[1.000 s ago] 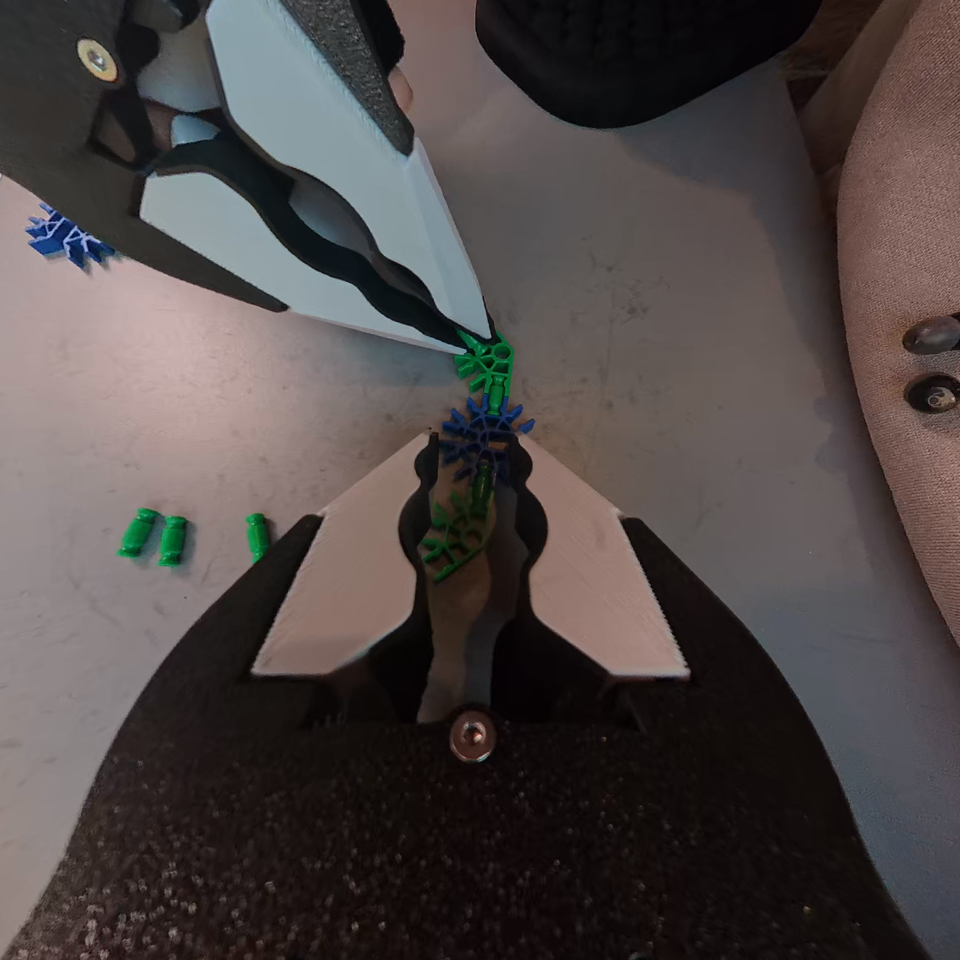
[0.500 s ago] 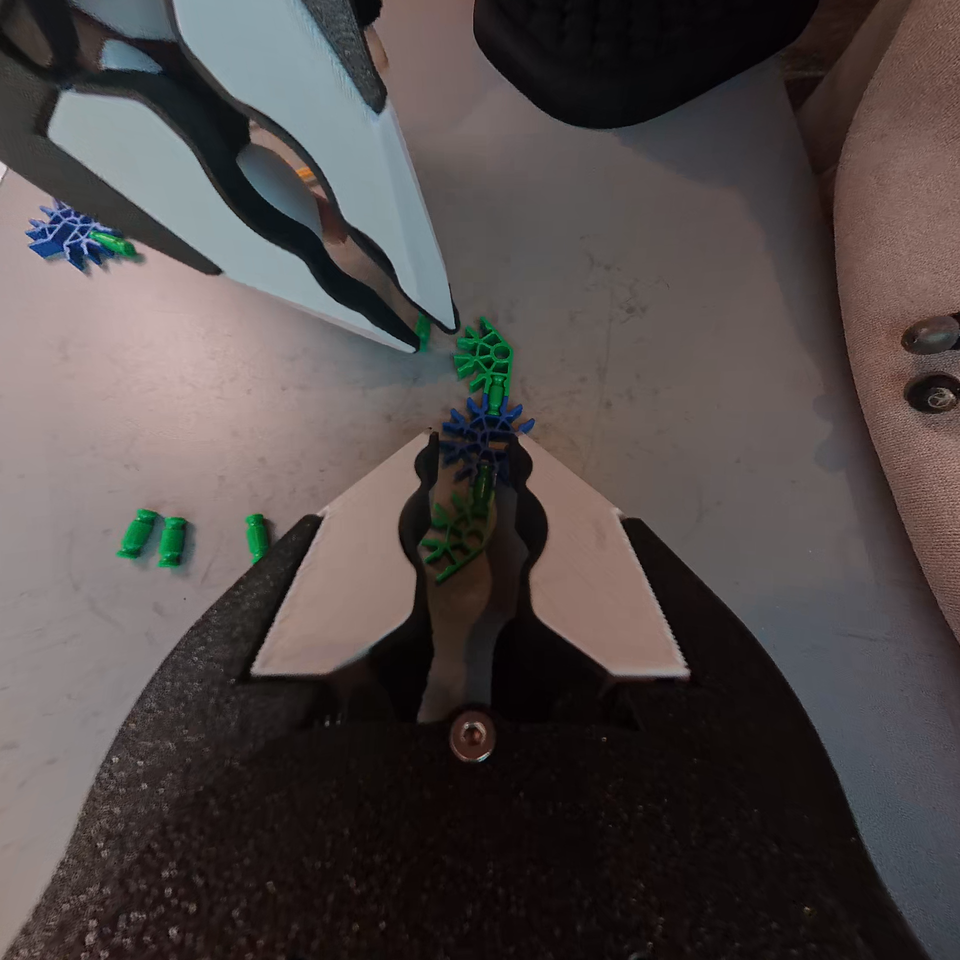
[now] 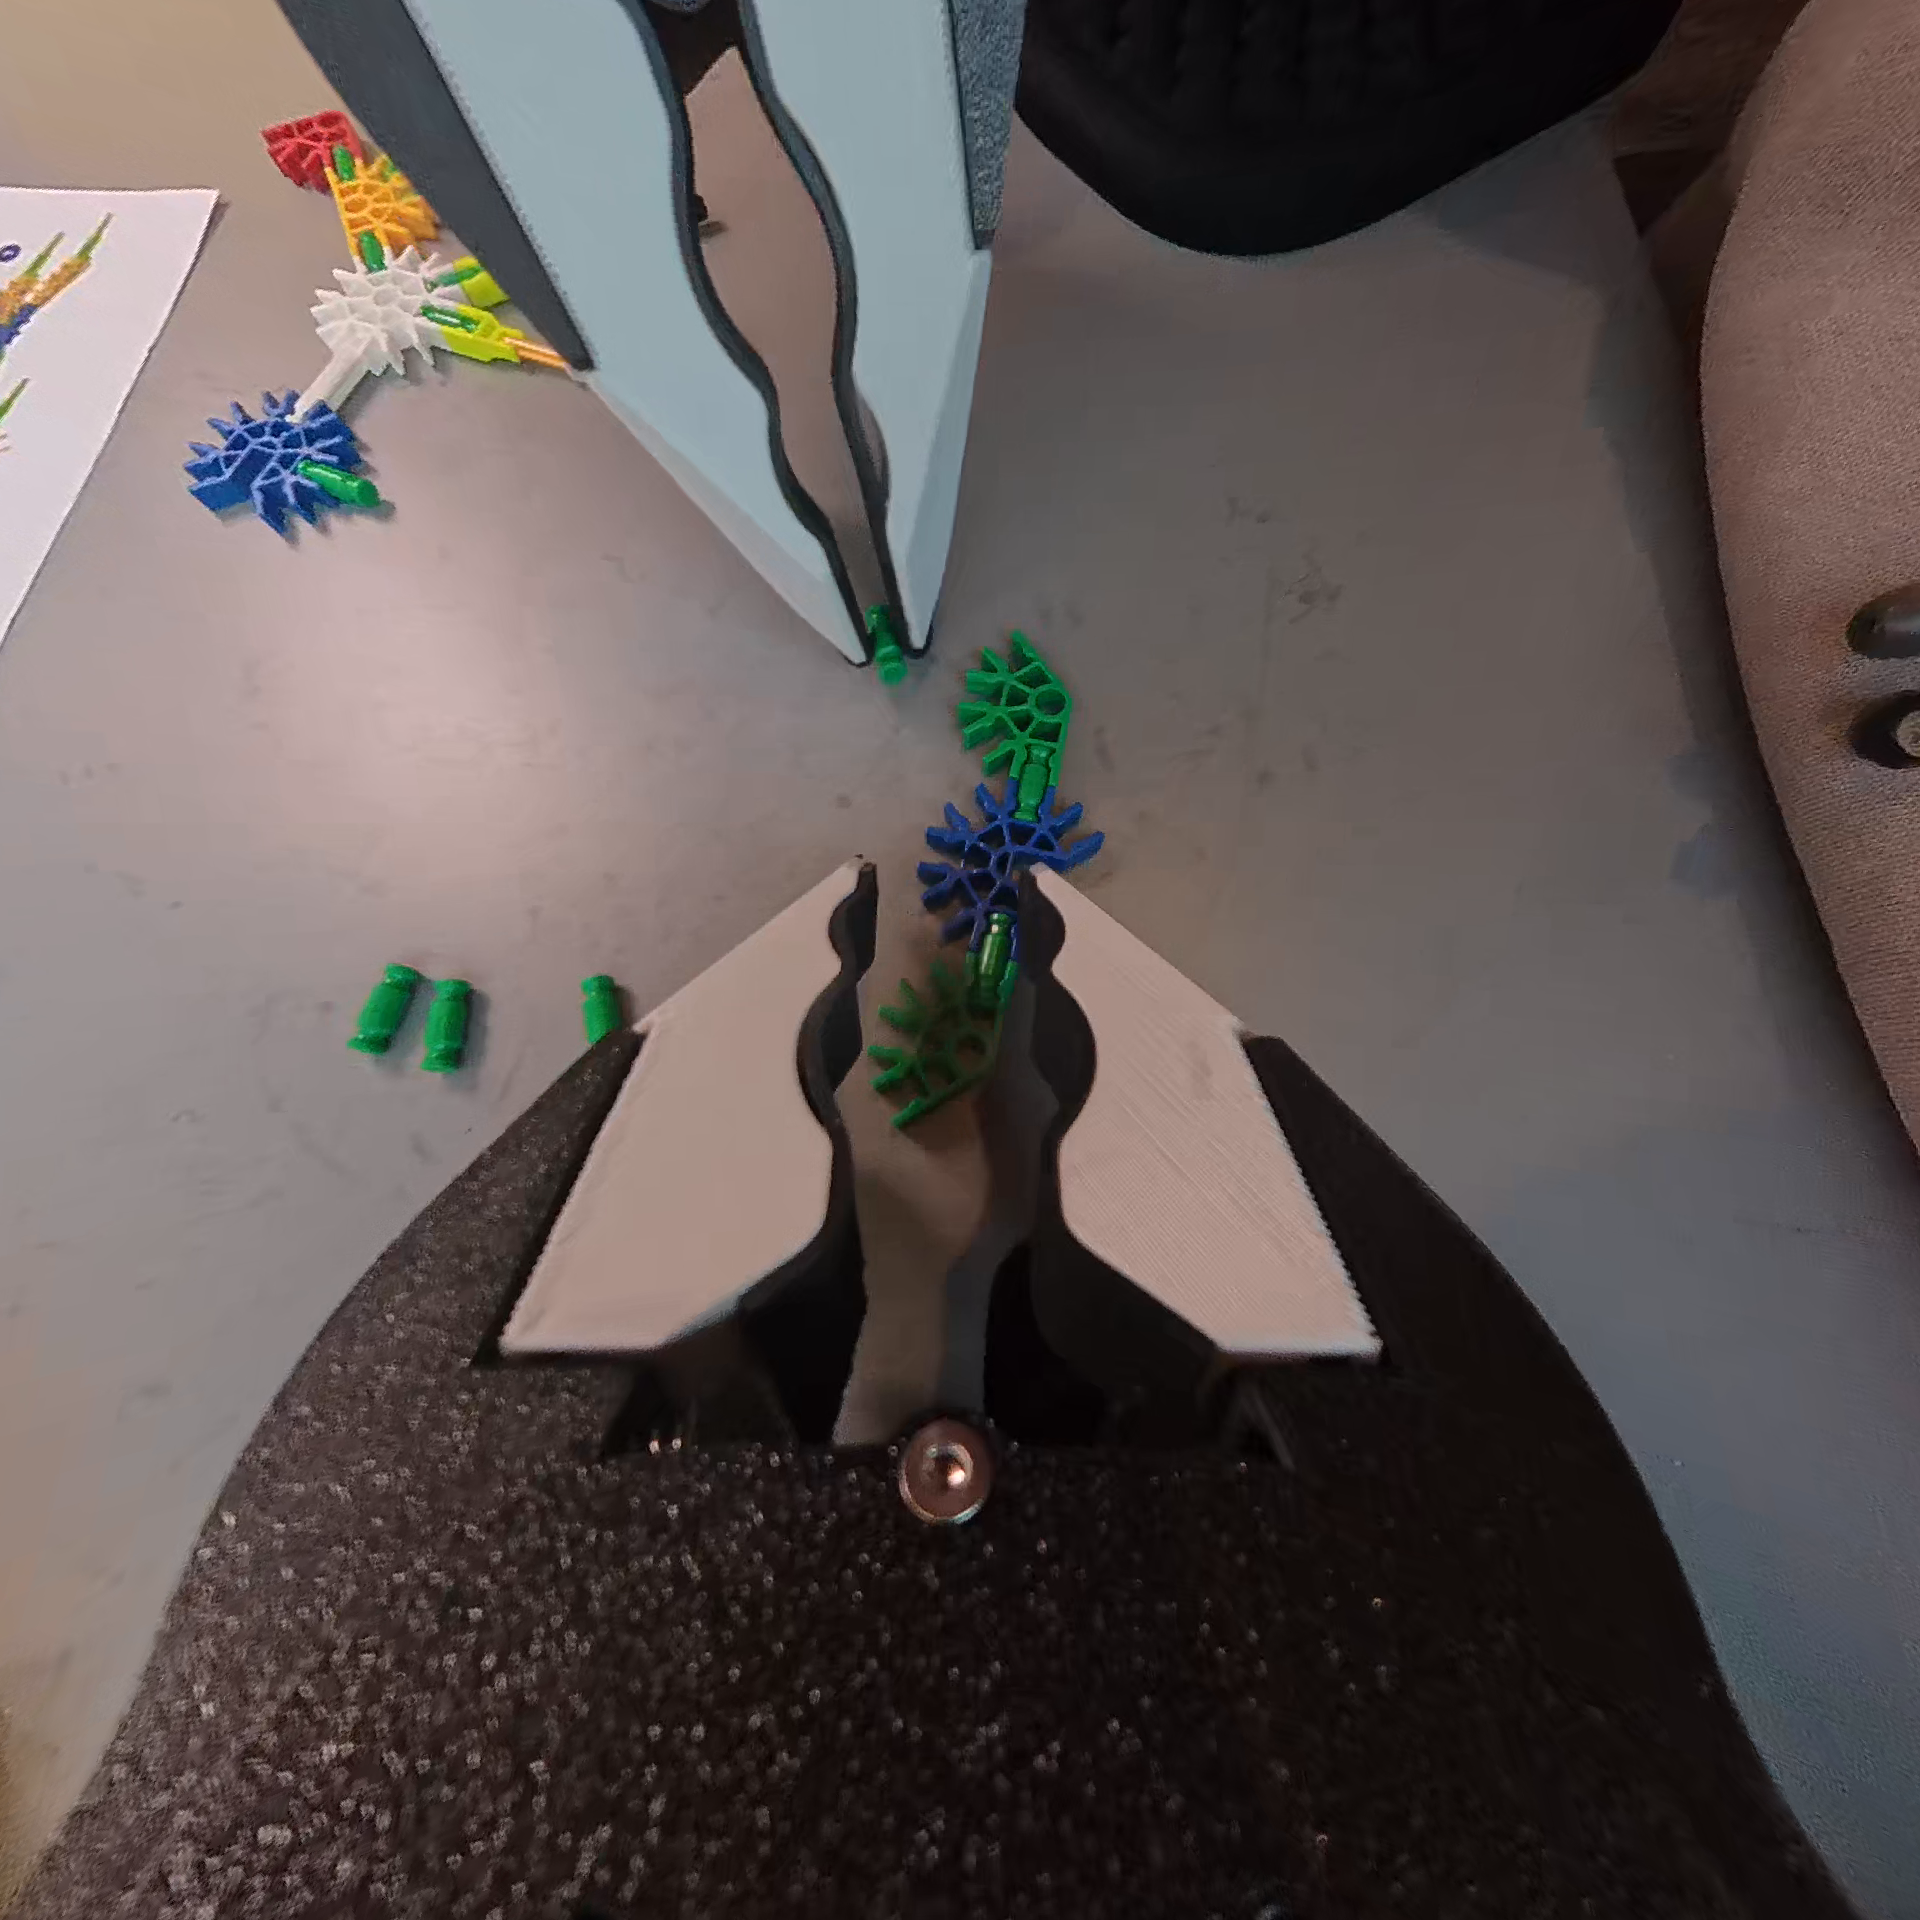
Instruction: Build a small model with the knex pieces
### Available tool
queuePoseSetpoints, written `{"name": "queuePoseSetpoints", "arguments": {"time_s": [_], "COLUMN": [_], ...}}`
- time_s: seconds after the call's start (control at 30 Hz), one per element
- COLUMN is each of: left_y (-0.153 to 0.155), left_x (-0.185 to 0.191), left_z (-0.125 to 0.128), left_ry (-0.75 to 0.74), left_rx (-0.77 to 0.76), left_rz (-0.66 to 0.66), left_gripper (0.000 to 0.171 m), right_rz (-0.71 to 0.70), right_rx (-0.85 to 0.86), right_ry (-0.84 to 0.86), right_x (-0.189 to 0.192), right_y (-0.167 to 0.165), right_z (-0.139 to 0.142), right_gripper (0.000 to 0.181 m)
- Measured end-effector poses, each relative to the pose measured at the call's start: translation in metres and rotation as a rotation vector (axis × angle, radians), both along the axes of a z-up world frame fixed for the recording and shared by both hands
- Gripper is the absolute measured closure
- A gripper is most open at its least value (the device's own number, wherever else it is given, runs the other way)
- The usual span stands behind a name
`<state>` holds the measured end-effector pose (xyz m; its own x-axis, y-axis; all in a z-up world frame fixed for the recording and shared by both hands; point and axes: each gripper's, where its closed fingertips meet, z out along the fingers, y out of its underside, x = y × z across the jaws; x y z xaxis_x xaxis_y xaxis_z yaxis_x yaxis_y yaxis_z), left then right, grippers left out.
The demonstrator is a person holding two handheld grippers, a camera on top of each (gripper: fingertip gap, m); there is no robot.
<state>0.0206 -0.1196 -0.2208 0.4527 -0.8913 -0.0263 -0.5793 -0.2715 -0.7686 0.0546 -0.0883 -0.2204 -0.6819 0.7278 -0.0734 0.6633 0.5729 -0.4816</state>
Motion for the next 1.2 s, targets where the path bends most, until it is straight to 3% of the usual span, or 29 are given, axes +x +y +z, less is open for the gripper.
{"name": "queuePoseSetpoints", "arguments": {"time_s": [0.13,0.27,0.37,0.47,0.6,0.77,1.03,1.2], "left_y": [0.008,0.012,-0.01,-0.035,-0.017,0.002,-0.009,-0.013], "left_x": [-0.012,-0.028,-0.028,-0.028,-0.019,-0.013,-0.003,0.002], "left_z": [0.005,0.01,0.015,-0.002,-0.002,-0.006,0.009,0.0], "left_ry": [0.026,0.071,0.028,0.087,0.074,0.07,0.004,0.047], "left_rx": [0.042,0.065,-0.035,-0.139,-0.068,0.002,0.014,0.018], "left_rz": [0.04,0.079,-0.013,-0.107,-0.042,0.033,-0.032,-0.062], "left_gripper": [0.149,0.151,0.153,0.157,0.157,0.154,0.154,0.15], "right_rz": [0.101,0.12,0.116,0.101,0.065,-0.022,0.005,0.011], "right_rx": [0.005,0.035,0.002,-0.024,-0.045,-0.01,0.05,0.064], "right_ry": [0.032,0.021,0.001,0.005,0.049,0.079,0.063,0.057], "right_x": [0.0,0.004,0.012,0.02,0.023,0.023,0.018,0.015], "right_y": [-0.012,-0.017,-0.027,-0.04,-0.055,-0.041,-0.056,-0.054], "right_z": [0.011,0.001,-0.004,-0.004,-0.002,0.005,0.0,0.0], "right_gripper": [0.176,0.176,0.176,0.176,0.176,0.176,0.176,0.176]}}
